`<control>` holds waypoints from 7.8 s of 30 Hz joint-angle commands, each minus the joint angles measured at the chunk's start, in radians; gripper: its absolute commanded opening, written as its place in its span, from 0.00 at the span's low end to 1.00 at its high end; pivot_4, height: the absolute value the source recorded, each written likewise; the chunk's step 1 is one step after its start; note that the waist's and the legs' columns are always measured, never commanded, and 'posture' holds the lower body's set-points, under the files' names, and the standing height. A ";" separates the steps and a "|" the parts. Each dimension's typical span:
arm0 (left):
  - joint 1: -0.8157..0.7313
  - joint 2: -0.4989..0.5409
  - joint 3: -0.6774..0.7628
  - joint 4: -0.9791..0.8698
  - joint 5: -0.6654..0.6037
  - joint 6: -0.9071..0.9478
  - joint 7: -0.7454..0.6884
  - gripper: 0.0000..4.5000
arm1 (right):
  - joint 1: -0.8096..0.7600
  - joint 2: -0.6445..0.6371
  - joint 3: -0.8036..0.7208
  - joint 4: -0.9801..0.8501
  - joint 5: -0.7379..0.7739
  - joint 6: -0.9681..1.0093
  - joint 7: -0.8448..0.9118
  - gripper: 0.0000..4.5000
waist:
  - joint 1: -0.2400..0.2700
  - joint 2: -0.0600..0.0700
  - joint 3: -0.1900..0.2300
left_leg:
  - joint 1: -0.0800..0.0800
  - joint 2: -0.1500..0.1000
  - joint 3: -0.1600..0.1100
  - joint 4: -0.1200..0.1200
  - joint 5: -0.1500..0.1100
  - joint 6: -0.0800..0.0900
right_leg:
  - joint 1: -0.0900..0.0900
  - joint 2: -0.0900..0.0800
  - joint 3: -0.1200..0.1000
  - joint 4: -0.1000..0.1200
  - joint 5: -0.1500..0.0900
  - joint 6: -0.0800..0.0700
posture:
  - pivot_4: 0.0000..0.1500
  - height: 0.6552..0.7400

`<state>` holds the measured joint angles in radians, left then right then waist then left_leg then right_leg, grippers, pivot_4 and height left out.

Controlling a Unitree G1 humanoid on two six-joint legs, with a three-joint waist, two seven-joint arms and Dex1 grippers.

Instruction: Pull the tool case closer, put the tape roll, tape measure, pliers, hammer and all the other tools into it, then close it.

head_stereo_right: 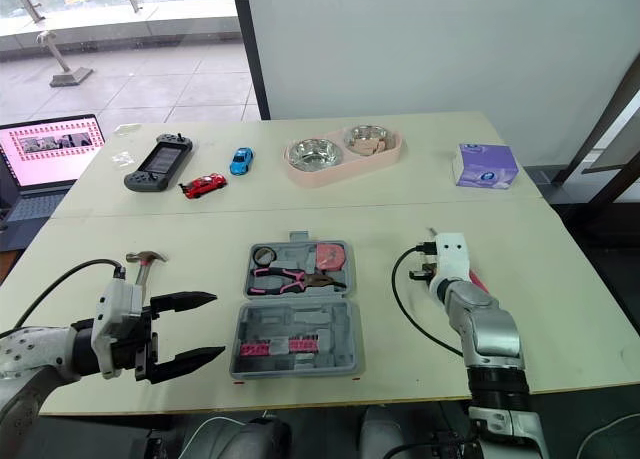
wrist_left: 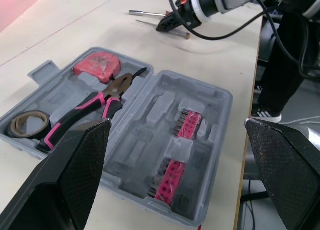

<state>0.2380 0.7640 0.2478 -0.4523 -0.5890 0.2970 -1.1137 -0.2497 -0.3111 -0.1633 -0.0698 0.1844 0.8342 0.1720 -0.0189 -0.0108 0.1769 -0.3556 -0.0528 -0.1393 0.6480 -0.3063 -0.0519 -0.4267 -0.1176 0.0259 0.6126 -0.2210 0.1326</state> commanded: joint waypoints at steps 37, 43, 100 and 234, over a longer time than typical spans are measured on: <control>-0.055 0.041 0.003 0.049 0.003 -0.002 -0.058 1.00 | 0.247 -0.052 -0.120 -0.708 0.223 0.434 0.101 0.73 | 0.004 -0.001 -0.001 | -0.001 0.000 -0.001 0.001 0.000 0.000 | 0.000 0.000 0.000 -0.001 -0.002 -0.002 | 1.00 0.95; -0.055 0.032 -0.013 0.044 0.007 -0.008 -0.050 1.00 | 0.009 -0.698 0.177 -0.552 0.144 -0.037 0.707 0.73 | -0.001 0.004 0.005 | 0.000 0.001 0.000 -0.001 0.000 0.001 | 0.000 0.001 -0.002 0.000 -0.005 0.002 | 1.00 0.95; -0.042 0.038 0.003 0.036 0.010 -0.022 0.020 1.00 | -0.459 -0.404 0.960 0.324 -0.969 -1.644 1.111 0.01 | -0.026 -0.034 -0.006 | 0.019 0.008 0.001 -0.001 0.000 0.000 | 0.019 0.006 -0.001 -0.001 -0.002 -0.005 | 1.00 0.95; -0.050 0.085 0.095 0.109 -0.051 0.041 -0.071 1.00 | 0.326 -0.114 0.309 -0.490 -0.099 -0.237 0.021 0.02 | -0.002 -0.005 0.011 | 0.000 0.016 0.002 0.001 -0.001 0.001 | -0.002 0.017 0.000 -0.001 0.002 -0.014 | 1.00 0.95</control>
<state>0.1821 0.8467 0.3095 -0.3183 -0.6012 0.3152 -1.1859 0.1176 -0.3993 0.1786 -0.4528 0.0613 0.5892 0.1265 -0.0213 -0.0158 0.1882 -0.3552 -0.0363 -0.1366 0.6489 -0.3073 -0.0509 -0.4286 -0.1007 0.0261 0.6114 -0.2192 0.1191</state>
